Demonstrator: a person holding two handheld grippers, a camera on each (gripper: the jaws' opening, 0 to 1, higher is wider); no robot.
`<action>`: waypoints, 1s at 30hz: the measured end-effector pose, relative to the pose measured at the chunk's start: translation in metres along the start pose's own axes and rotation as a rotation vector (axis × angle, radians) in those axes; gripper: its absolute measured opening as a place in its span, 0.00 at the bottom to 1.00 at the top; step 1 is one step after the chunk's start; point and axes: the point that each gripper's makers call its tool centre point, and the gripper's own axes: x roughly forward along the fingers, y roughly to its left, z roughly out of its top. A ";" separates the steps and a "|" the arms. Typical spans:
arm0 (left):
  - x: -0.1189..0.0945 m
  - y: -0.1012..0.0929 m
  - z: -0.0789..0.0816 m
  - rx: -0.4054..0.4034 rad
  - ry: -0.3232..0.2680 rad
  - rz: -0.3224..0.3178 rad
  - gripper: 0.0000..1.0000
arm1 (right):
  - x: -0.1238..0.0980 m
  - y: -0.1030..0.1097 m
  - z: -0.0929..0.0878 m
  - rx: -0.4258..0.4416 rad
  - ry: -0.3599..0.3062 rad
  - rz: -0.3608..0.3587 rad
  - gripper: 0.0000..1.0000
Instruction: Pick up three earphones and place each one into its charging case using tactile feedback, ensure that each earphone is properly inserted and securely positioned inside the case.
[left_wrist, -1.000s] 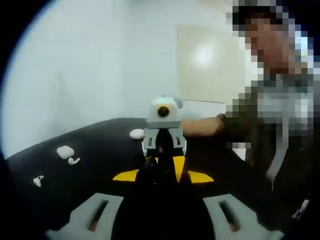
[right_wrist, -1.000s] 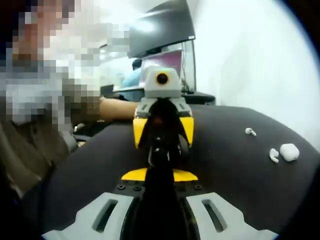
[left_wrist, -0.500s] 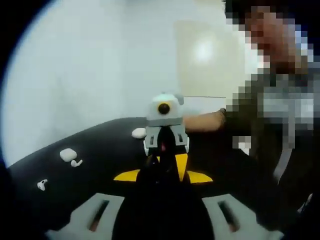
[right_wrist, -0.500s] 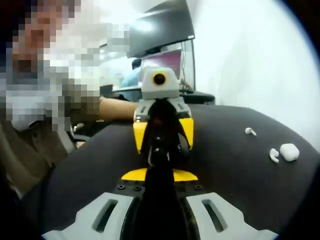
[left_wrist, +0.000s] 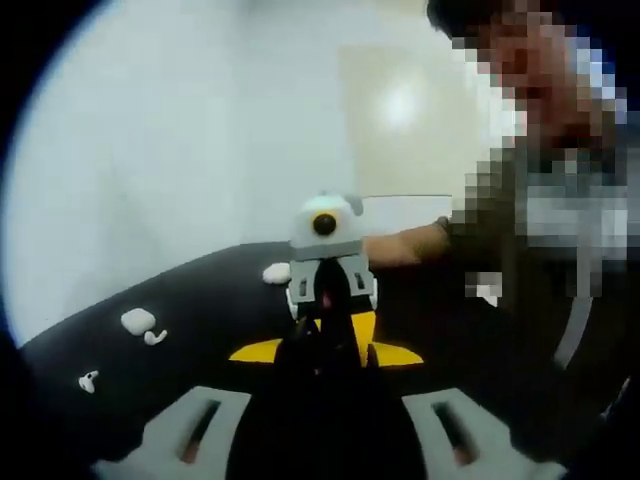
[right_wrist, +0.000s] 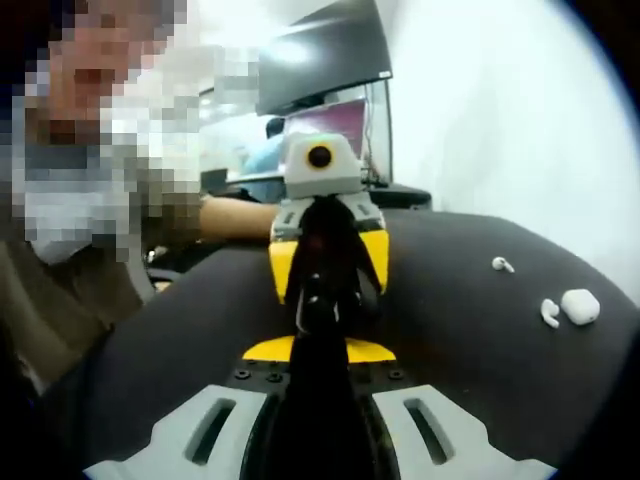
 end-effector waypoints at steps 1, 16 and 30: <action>0.000 0.001 0.000 0.006 0.000 0.005 0.26 | 0.000 0.000 0.000 -0.002 0.000 0.000 0.18; -0.010 -0.010 0.016 0.073 -0.102 -0.023 0.17 | 0.002 0.001 0.000 0.031 0.008 0.002 0.18; -0.020 0.006 0.032 -0.045 -0.233 -0.002 0.49 | 0.003 0.001 -0.003 0.045 0.000 -0.003 0.17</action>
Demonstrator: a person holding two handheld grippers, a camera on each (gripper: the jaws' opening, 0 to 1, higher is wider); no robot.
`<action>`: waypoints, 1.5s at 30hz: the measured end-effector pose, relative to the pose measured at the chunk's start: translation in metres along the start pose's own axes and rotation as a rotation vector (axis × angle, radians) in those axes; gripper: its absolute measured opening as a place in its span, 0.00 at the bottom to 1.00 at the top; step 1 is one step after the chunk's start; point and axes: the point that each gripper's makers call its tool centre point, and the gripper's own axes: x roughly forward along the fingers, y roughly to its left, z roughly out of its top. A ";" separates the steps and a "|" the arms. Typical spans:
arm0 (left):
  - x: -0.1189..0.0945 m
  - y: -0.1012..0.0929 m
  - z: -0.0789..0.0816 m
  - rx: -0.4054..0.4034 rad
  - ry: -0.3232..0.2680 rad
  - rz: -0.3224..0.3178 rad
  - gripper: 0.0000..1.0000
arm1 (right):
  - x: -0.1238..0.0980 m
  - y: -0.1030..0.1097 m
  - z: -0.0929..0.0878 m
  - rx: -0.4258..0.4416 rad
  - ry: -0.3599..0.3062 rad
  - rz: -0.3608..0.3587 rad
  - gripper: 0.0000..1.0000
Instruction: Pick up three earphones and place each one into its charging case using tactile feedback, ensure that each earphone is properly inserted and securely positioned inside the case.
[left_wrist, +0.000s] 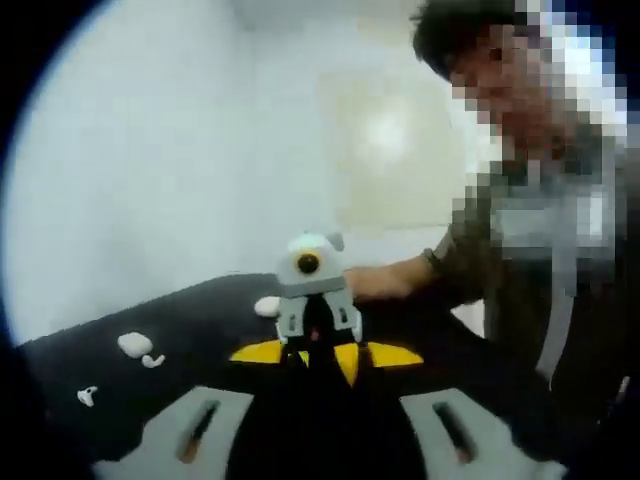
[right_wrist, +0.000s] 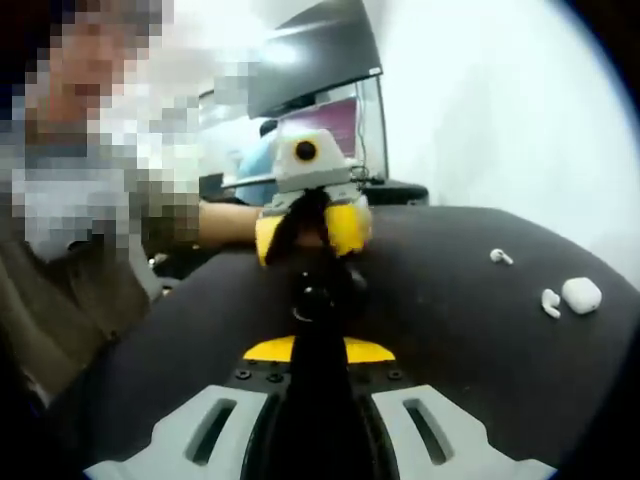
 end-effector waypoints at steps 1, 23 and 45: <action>-0.001 0.002 0.004 -0.001 -0.021 0.006 0.55 | 0.000 0.000 0.000 -0.002 0.000 -0.001 0.17; 0.000 -0.006 -0.051 0.026 0.300 -0.008 0.35 | 0.003 -0.008 0.002 0.062 0.008 -0.013 0.17; -0.001 0.000 -0.044 0.193 0.282 0.031 0.27 | 0.005 -0.008 0.004 0.122 0.012 -0.026 0.17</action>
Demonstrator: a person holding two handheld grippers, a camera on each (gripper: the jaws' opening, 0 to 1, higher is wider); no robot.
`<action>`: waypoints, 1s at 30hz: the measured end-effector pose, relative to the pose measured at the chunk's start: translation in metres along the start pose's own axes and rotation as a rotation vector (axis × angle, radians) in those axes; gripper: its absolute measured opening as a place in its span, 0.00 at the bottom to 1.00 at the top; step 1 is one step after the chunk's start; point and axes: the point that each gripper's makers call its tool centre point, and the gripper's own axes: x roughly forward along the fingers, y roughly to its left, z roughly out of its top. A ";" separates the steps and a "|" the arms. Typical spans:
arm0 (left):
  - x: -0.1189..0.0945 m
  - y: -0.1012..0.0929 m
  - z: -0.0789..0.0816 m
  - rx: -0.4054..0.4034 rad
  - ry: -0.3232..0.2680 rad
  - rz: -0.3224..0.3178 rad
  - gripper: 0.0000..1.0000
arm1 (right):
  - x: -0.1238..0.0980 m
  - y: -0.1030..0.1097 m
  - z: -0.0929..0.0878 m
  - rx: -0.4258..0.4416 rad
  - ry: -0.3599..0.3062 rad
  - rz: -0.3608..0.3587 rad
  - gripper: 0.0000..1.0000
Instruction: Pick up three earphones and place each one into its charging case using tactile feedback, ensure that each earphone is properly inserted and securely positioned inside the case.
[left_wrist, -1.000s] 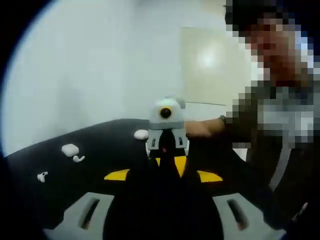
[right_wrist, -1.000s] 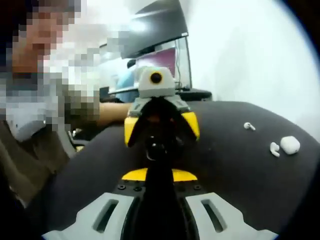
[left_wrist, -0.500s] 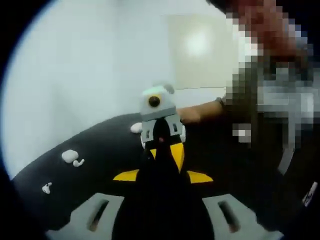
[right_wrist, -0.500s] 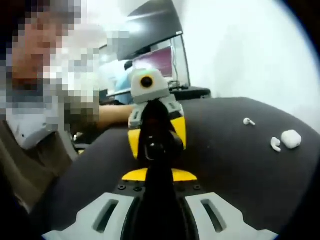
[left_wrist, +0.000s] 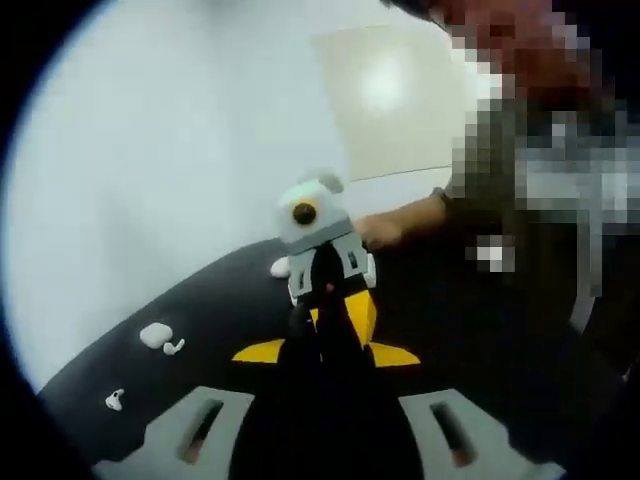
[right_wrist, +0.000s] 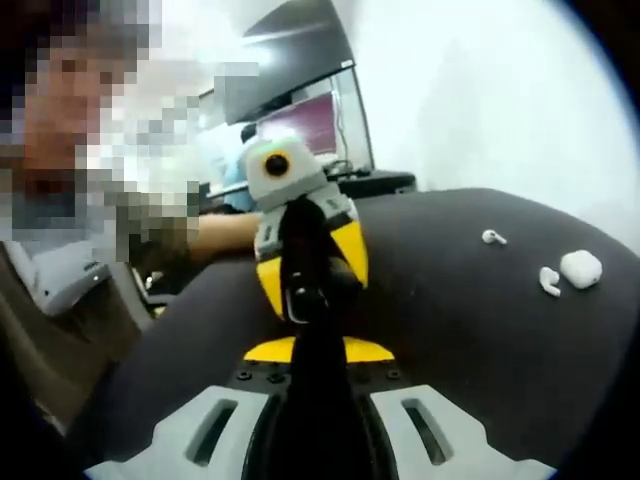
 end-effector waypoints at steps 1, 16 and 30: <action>0.000 0.000 0.000 0.008 0.000 0.002 0.27 | 0.000 0.000 0.000 0.002 0.000 0.000 0.17; -0.002 -0.003 0.006 0.165 0.009 0.041 0.26 | 0.000 0.000 0.000 0.028 -0.004 0.004 0.17; -0.005 -0.001 0.006 0.073 -0.008 -0.003 0.17 | 0.003 -0.002 -0.001 0.043 -0.008 0.005 0.17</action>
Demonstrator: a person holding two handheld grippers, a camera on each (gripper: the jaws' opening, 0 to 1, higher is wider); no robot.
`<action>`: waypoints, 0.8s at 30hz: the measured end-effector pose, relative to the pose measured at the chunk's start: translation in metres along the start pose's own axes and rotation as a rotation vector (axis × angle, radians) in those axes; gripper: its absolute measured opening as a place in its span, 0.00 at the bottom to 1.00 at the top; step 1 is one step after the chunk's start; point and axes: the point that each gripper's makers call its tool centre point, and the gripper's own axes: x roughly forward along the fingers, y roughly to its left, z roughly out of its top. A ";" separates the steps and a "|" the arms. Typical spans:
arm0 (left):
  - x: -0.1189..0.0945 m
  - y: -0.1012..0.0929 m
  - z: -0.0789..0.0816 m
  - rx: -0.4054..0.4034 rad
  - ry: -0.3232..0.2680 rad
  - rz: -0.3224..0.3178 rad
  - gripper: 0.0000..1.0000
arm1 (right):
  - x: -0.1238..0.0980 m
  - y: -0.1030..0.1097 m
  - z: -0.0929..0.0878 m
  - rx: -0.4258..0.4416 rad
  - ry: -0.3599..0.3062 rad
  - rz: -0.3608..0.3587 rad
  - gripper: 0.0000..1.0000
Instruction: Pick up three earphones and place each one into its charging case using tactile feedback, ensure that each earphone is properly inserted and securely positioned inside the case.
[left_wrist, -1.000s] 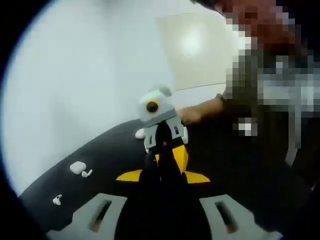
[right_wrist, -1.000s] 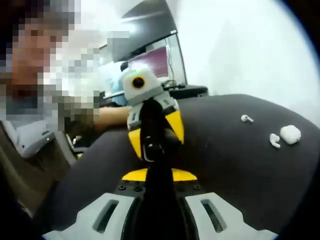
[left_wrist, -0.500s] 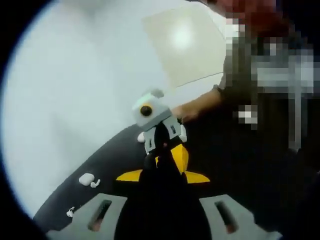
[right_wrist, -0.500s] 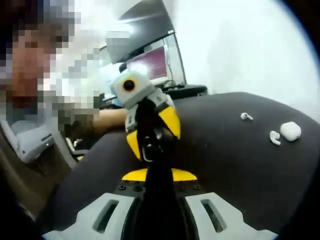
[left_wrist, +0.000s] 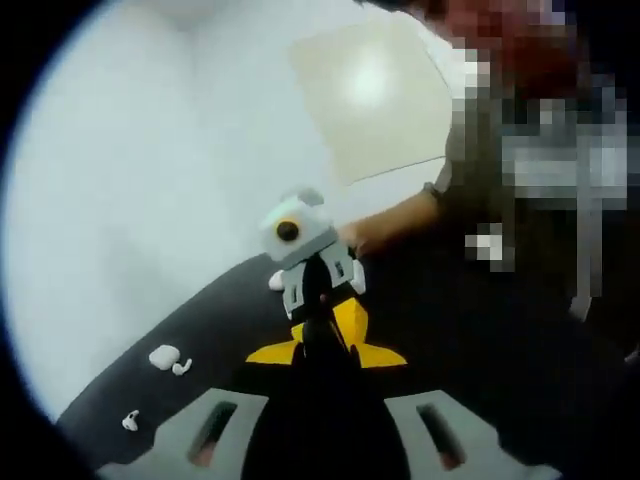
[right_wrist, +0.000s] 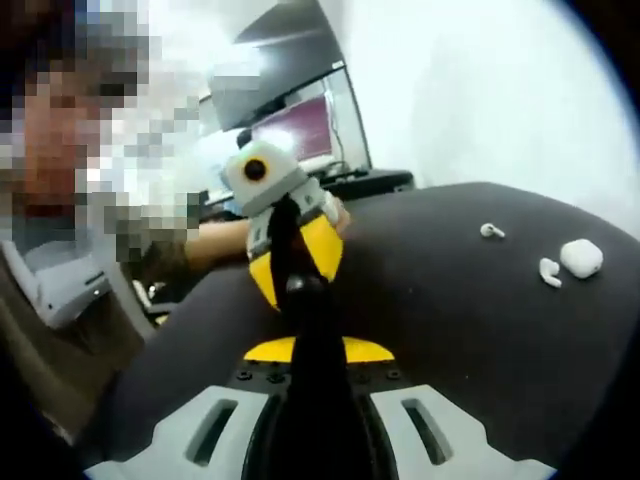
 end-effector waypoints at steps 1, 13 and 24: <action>0.000 0.000 -0.001 -0.003 0.001 -0.001 0.17 | 0.000 0.000 0.000 -0.003 0.000 0.000 0.17; 0.002 -0.003 -0.003 -0.076 0.005 -0.018 0.14 | -0.001 0.006 0.001 -0.049 -0.008 0.026 0.27; 0.002 -0.002 -0.005 -0.088 0.014 -0.006 0.15 | -0.012 0.004 0.029 -0.122 -0.141 -0.006 0.29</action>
